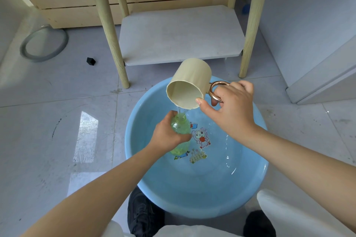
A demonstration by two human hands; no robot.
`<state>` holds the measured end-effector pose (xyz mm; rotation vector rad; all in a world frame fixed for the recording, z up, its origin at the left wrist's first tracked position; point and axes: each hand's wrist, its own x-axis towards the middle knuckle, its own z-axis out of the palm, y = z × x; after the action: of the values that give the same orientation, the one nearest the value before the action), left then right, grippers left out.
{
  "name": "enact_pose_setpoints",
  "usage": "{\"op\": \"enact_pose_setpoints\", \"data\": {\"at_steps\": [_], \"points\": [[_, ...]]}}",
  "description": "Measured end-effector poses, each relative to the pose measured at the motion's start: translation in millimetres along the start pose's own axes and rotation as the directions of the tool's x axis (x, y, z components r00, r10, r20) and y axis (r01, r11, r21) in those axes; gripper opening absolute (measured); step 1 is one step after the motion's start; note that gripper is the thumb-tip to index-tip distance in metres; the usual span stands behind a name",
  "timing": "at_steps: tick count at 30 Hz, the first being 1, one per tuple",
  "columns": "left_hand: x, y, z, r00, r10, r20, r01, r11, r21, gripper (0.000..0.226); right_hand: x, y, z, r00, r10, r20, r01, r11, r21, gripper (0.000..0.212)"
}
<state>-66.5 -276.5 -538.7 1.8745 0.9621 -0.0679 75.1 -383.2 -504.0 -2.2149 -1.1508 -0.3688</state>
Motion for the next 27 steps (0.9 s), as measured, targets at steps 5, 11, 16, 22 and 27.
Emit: {"op": "enact_pose_setpoints", "data": {"at_steps": [5, 11, 16, 22, 27], "points": [[-1.8, 1.9, -1.0, 1.0, -0.002, 0.005, 0.002, 1.0, -0.003, 0.075, -0.3, 0.7, 0.0, 1.0, -0.024, -0.015, 0.024, 1.0, -0.012, 0.047], [-2.4, 1.1, -0.5, 1.0, -0.005, 0.01, 0.005, 1.0, -0.009, 0.075, -0.8, 1.8, 0.8, 0.998, -0.052, -0.026, 0.051, 0.998, -0.027, 0.047], [-2.1, 0.7, 0.1, 1.0, 0.0, 0.005, 0.0, 1.0, -0.016, 0.071, -0.7, 1.6, 0.6, 0.996, -0.079, -0.049, 0.077, 0.996, -0.035, 0.047], [0.7, -2.2, 1.6, 1.0, 0.006, -0.003, -0.006, 1.0, -0.025, 0.073, 0.2, 1.9, -0.1, 0.991, -0.114, -0.071, 0.109, 0.992, -0.059, 0.048], [0.6, -2.9, 2.0, 1.0, 0.003, -0.006, -0.004, 1.0, -0.022, 0.071, 0.7, 2.0, 0.1, 0.988, -0.129, -0.079, 0.124, 0.99, -0.07, 0.048]]}}
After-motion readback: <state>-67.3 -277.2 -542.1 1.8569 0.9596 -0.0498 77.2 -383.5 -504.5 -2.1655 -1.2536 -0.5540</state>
